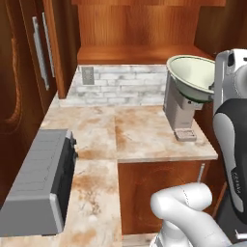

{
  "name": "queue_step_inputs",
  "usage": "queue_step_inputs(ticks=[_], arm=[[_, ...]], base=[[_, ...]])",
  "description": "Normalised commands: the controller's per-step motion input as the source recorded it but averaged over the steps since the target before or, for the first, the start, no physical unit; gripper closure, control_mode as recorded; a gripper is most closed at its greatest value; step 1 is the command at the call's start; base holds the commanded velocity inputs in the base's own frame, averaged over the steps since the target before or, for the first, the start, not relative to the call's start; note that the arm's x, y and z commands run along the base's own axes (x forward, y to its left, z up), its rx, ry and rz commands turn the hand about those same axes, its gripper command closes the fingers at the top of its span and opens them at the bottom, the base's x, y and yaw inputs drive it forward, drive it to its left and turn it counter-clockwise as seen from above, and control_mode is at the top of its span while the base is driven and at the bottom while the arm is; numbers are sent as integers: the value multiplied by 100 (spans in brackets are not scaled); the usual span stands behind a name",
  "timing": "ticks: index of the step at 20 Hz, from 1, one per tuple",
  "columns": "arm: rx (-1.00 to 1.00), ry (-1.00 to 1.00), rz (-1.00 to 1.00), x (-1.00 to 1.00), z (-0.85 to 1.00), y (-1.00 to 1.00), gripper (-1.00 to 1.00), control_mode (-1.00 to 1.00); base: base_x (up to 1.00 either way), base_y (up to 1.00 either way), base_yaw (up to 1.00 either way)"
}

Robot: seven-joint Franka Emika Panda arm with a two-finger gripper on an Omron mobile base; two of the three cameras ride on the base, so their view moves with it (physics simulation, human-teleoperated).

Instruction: Move the bowls from the cabinet to the plates on the dining table.

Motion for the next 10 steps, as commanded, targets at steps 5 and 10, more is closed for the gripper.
queue_step_inputs(ticks=[5, 10], arm=[[0, 0, 0, 0, 0, 0, 100, 100], [0, 0, 0, 0, 0, 0, 100, 100]], base=[[-70, -34, 0], [-58, -39, -6]])
